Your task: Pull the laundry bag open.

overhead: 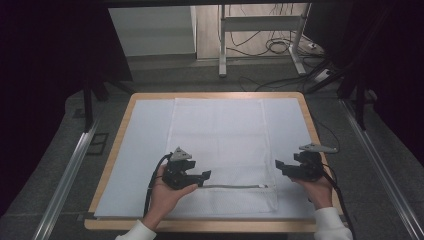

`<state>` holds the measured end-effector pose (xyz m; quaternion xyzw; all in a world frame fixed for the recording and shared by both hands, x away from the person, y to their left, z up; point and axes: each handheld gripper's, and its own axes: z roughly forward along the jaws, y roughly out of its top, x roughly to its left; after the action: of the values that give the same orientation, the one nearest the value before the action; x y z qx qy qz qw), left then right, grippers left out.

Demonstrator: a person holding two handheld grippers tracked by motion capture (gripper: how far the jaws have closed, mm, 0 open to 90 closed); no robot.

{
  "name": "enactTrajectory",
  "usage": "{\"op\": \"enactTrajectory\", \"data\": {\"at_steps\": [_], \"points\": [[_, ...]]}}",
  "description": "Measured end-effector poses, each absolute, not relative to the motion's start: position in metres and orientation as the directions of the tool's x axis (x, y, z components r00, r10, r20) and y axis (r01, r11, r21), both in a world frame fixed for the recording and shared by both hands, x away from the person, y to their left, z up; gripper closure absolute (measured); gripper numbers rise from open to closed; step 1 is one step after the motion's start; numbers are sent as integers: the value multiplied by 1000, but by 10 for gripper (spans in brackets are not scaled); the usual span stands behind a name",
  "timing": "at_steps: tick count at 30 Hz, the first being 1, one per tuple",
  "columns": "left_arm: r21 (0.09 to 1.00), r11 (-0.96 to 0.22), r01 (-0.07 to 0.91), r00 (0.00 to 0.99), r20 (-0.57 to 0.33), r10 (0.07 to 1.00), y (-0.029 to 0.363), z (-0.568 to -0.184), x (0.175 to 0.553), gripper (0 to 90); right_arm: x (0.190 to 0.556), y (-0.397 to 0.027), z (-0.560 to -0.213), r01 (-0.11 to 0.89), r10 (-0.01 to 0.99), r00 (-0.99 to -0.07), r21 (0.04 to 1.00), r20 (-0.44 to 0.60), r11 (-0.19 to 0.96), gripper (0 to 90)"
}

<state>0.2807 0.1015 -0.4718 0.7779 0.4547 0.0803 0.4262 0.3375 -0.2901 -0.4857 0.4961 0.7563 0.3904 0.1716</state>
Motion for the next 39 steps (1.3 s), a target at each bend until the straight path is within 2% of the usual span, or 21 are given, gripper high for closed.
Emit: {"op": "enactTrajectory", "data": {"at_steps": [18, 39], "points": [[712, -264, 651, 614, -289, 735, 64, -473, 291, 298, 335, -299, -482, 610, 890, -432, 775, 147, 168, 185], [694, -316, 647, 659, -299, 691, 34, -478, 289, 298, 334, -298, -484, 611, 891, -436, 769, 128, 188, 190]]}}
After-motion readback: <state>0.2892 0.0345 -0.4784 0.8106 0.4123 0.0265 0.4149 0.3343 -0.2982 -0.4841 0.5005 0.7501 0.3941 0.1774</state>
